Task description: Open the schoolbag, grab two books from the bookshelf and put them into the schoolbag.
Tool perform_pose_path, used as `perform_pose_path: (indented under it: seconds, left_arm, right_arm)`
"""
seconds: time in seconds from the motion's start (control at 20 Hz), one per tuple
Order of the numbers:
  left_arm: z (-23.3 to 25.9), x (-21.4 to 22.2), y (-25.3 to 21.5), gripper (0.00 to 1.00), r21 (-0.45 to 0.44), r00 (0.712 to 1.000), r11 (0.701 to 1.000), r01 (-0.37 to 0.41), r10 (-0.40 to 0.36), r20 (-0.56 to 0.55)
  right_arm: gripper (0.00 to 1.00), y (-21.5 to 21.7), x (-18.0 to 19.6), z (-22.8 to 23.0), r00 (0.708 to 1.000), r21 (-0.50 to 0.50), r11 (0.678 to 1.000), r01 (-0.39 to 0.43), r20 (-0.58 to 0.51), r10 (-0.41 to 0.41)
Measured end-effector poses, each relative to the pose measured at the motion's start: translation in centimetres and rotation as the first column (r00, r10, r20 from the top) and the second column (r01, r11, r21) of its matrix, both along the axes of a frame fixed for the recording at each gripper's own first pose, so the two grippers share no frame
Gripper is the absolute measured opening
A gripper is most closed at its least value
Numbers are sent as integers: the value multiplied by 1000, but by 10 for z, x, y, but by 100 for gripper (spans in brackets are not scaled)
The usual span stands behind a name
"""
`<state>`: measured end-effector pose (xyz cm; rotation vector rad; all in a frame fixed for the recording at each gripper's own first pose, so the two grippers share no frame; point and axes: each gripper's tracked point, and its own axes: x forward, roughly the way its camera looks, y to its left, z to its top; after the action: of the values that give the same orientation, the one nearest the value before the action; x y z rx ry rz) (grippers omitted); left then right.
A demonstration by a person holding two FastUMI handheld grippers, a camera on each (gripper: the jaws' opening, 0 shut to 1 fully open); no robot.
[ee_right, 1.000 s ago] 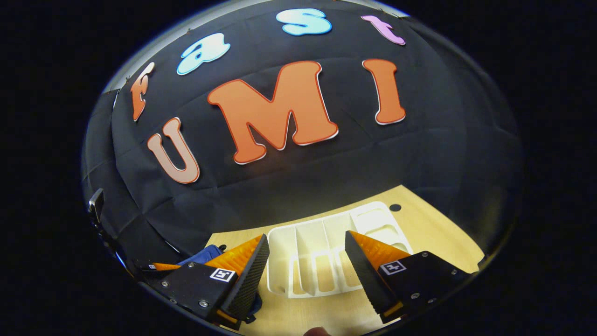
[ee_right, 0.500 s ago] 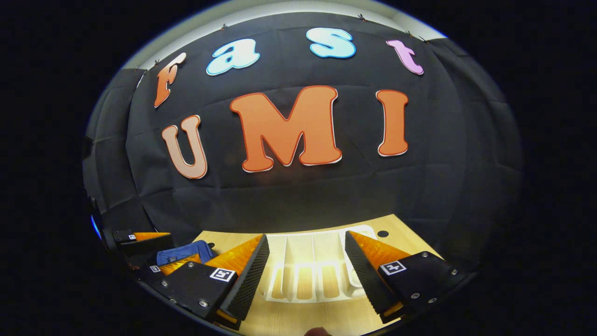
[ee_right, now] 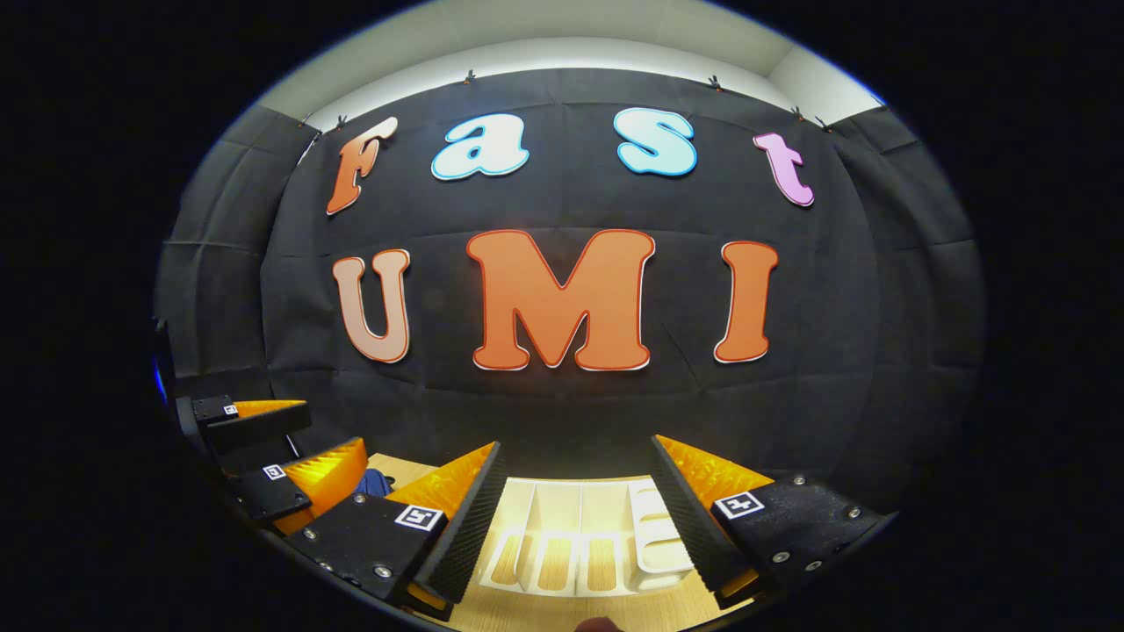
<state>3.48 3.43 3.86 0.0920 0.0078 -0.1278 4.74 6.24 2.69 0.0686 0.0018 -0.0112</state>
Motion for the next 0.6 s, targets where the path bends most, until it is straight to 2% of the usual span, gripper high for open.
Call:
perform_pose_path:
  seconds: [0.05,0.25,0.3,0.35,0.55,0.6]
  left_arm:
    - [3,-1,3,100,-7,1000,1000,-10,10,16]
    - [-5,-9,-1,100,-89,999,996,-25,28,23]
    - [-7,-11,-4,100,-110,999,994,-27,29,17]
    - [-8,-12,-2,100,-118,999,992,-32,34,17]
    - [-12,-9,5,100,-102,998,993,-63,64,10]
    - [-11,-9,8,94,-87,997,994,-73,75,24]
  right_arm:
    - [96,-1,-1,1,1000,-3,1000,2,9,-2]
    - [96,9,-5,0,1000,29,999,-17,23,17]
    - [100,12,-7,-5,1000,20,1000,-23,17,22]
    - [96,13,-8,-8,1000,-2,1000,-20,22,20]
    - [96,21,-9,-10,999,-34,999,-32,31,33]
    - [96,21,-9,-12,999,-35,999,-35,26,36]
